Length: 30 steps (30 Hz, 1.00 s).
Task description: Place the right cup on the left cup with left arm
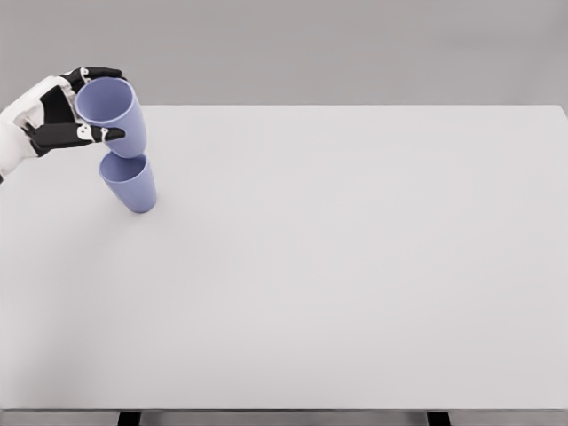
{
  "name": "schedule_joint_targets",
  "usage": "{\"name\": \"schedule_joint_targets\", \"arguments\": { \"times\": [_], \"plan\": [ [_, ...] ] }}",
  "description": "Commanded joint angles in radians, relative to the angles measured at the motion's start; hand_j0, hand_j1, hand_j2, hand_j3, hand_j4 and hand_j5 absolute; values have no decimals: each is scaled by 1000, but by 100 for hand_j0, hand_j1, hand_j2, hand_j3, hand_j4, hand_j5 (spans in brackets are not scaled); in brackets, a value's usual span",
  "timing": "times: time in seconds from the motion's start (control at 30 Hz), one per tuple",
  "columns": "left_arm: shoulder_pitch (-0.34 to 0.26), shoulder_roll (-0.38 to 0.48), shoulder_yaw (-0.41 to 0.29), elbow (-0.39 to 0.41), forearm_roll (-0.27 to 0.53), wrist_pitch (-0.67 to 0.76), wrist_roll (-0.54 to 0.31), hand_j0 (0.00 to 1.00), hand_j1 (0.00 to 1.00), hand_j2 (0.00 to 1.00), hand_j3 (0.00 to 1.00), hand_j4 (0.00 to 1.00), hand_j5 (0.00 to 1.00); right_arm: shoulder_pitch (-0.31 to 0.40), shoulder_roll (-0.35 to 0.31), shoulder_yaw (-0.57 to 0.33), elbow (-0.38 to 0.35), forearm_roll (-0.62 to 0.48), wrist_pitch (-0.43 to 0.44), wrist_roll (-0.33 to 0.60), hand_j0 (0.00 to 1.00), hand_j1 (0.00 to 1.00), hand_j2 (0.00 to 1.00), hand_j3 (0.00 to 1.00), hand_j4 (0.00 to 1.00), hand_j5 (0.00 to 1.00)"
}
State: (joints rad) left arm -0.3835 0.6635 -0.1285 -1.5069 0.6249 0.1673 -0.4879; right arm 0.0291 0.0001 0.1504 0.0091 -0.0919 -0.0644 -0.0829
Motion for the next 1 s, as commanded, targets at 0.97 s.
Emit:
{"name": "schedule_joint_targets", "arguments": {
  "times": [0.97],
  "plan": [
    [52, 53, -5, 1, 36, -2, -3, 73, 73, 73, 73, 73, 73, 0, 0, 0, 0, 0, 0, 0, 100, 100, 100, 100, 100, 100]
  ]
}}
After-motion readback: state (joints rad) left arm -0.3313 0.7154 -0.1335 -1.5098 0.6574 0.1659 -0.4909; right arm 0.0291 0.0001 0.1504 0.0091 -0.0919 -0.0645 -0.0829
